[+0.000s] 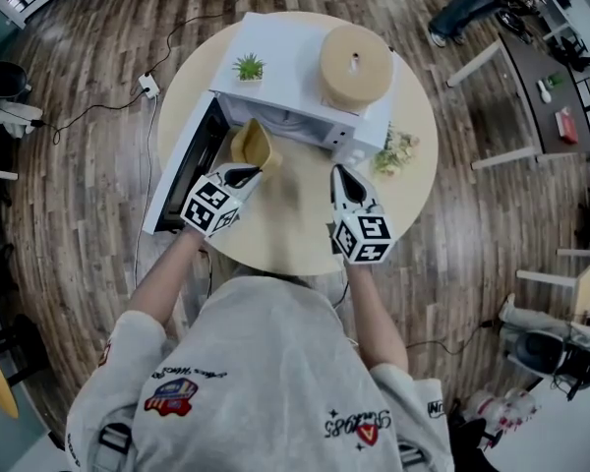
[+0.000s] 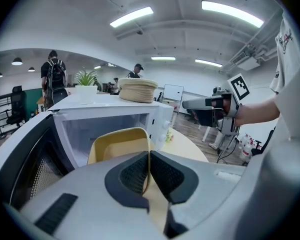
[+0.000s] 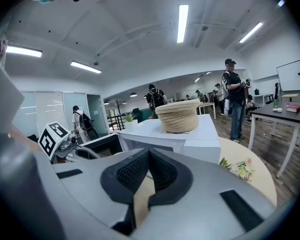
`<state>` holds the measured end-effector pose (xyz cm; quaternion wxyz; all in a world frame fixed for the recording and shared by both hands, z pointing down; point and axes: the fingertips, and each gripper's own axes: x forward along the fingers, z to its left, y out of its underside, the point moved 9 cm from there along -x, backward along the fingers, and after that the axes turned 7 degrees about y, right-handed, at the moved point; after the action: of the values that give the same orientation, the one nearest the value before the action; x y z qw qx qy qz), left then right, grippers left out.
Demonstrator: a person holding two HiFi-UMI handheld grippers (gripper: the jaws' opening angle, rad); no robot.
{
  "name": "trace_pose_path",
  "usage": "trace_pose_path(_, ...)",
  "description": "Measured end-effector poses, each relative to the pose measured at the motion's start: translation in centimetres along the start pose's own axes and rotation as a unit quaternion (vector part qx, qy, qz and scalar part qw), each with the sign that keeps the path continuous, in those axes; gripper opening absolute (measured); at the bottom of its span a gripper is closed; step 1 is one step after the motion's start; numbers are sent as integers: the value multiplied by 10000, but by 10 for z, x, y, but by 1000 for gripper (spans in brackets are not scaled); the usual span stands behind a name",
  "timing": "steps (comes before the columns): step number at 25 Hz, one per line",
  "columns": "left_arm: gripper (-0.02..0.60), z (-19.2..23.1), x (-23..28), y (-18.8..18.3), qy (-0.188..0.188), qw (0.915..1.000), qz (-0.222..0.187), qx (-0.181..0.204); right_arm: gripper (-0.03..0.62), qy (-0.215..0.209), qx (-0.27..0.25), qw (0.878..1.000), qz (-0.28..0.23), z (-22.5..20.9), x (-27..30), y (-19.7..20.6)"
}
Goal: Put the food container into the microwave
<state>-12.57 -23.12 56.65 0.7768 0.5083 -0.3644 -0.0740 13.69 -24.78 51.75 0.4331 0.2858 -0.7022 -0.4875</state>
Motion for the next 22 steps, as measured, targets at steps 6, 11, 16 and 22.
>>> trace_pose_path(6, 14, 9, 17, -9, 44, 9991, 249, 339, -5, 176, 114, 9998, 36, -11, -8, 8)
trace_pose_path(11, 14, 16, 33, -14, 65, 9969, 498, 606, -5, 331, 223, 9991, 108, -21, -16, 16)
trace_pose_path(16, 14, 20, 52, -21, 43, 9897, 881, 1124, -5, 469, 293, 9983, 167, -30, -24, 23)
trace_pose_path(22, 14, 34, 75, -30, -53, 9778, 1271, 1666, -5, 623, 393, 9970, 245, -40, -32, 31)
